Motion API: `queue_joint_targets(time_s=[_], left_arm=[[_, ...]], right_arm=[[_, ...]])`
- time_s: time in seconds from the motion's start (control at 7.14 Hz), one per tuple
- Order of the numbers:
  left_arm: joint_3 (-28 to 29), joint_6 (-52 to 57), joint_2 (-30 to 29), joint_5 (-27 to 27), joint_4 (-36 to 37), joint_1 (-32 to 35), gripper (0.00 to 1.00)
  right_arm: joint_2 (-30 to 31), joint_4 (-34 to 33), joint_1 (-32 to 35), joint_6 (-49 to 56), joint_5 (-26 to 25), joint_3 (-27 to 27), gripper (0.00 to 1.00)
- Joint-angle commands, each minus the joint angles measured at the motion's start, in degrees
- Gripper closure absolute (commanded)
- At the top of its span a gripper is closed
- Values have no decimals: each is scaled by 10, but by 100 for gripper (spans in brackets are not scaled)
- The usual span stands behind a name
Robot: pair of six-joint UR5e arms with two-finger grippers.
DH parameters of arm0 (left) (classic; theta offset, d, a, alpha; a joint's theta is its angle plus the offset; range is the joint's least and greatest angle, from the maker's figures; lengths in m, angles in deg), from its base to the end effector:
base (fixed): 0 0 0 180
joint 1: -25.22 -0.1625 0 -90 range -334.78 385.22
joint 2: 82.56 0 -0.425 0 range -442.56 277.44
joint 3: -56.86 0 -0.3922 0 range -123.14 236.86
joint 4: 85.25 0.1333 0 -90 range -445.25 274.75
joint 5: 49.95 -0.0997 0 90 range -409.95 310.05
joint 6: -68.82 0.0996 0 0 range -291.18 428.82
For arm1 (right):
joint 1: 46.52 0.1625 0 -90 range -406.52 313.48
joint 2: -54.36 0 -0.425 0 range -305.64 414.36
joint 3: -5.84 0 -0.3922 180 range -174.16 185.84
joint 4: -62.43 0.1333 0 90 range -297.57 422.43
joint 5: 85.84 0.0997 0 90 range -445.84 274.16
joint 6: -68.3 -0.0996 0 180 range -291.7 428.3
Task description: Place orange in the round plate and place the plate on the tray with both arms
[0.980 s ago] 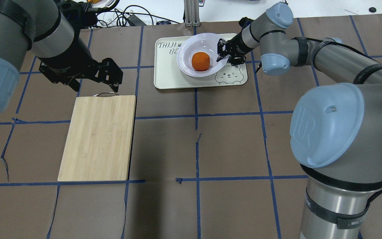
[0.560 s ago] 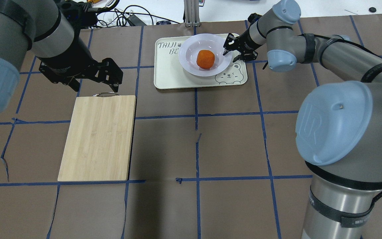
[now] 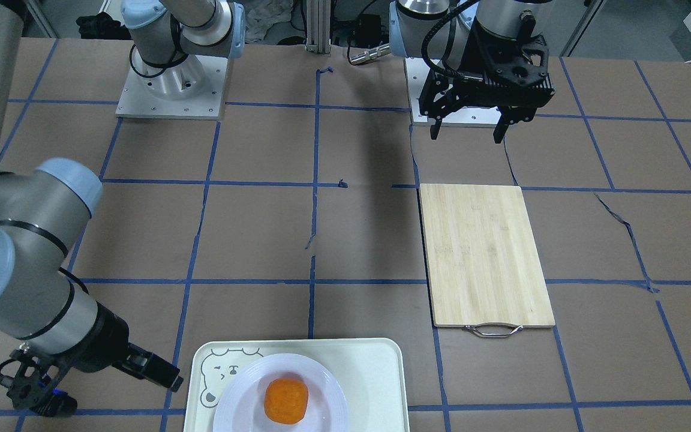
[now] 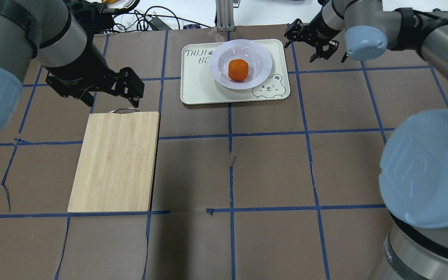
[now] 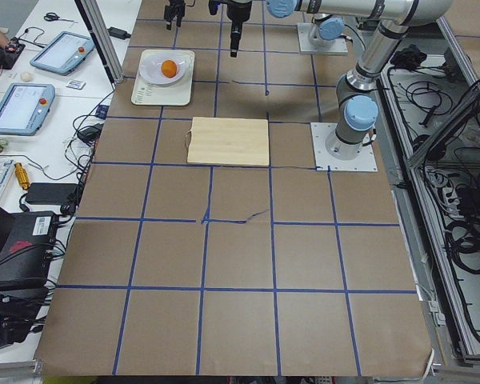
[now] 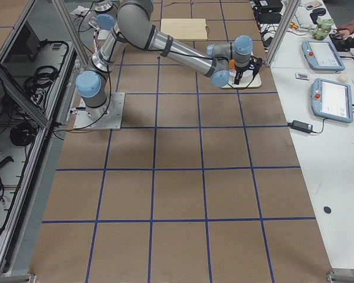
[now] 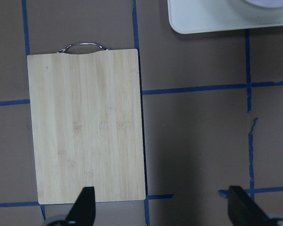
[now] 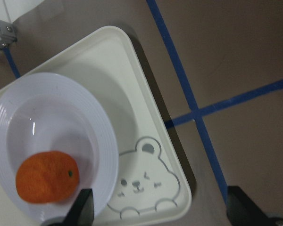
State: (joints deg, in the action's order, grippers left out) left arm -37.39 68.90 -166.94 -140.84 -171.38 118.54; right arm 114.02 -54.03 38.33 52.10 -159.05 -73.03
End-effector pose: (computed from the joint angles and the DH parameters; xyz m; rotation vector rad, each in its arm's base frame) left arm -0.1581 -0.4504 0.5048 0.0916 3.1240 -0.1436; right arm 0.0989 -0.7077 0.3182 0.4991 2.7907 -0.1385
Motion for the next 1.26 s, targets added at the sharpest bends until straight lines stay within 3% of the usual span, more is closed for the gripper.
queue_joint_targets(time_s=[0.0, 0.14, 0.42, 0.56, 1.12], left_arm=[[0, 0, 0, -1, 0, 0, 0], [-1, 0, 0, 0, 0, -1, 0], [-1, 0, 0, -1, 0, 0, 0], [-1, 0, 0, -2, 0, 0, 0], [-1, 1, 0, -1, 0, 0, 0]], right_arm=[[137, 179, 22, 75, -94, -15, 0], [201, 218, 34, 85, -105, -35, 0], [302, 233, 35, 183, -152, -92, 0], [310, 231, 34, 179, -158, -122, 0], [310, 231, 35, 187, -159, -106, 0]])
